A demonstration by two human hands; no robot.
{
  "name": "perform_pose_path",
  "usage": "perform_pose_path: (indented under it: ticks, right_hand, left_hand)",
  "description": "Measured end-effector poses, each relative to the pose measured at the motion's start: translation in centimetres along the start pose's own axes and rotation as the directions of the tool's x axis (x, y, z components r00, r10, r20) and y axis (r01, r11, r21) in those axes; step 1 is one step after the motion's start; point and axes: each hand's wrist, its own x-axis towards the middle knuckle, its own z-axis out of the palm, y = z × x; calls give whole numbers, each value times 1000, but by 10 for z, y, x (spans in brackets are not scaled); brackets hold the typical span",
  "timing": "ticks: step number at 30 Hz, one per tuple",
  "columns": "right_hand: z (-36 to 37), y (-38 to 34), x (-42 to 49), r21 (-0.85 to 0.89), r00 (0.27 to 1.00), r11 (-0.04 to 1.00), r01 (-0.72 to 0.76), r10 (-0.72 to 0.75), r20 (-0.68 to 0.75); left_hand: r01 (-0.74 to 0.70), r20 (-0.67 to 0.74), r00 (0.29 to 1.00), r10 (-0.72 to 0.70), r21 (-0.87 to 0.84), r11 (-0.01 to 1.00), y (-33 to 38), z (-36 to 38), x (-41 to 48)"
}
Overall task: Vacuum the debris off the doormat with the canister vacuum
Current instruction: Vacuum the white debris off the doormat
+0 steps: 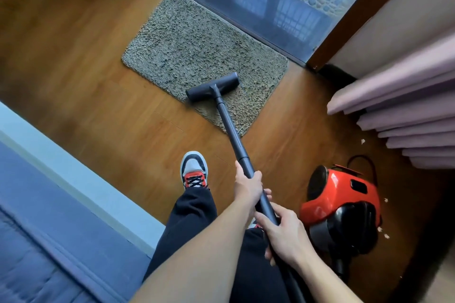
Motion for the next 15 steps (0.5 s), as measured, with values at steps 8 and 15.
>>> perform_pose_path:
  ticks: [8, 15]
  right_hand:
    - [4, -20, 5, 18, 999, 999, -38, 37, 26]
    - [-3, 8, -28, -19, 996, 996, -84, 83, -32]
  left_hand:
    - [8, 21, 1000, -9, 22, 1000, 17, -9, 3]
    - [73, 74, 995, -72, -4, 997, -10, 1, -30]
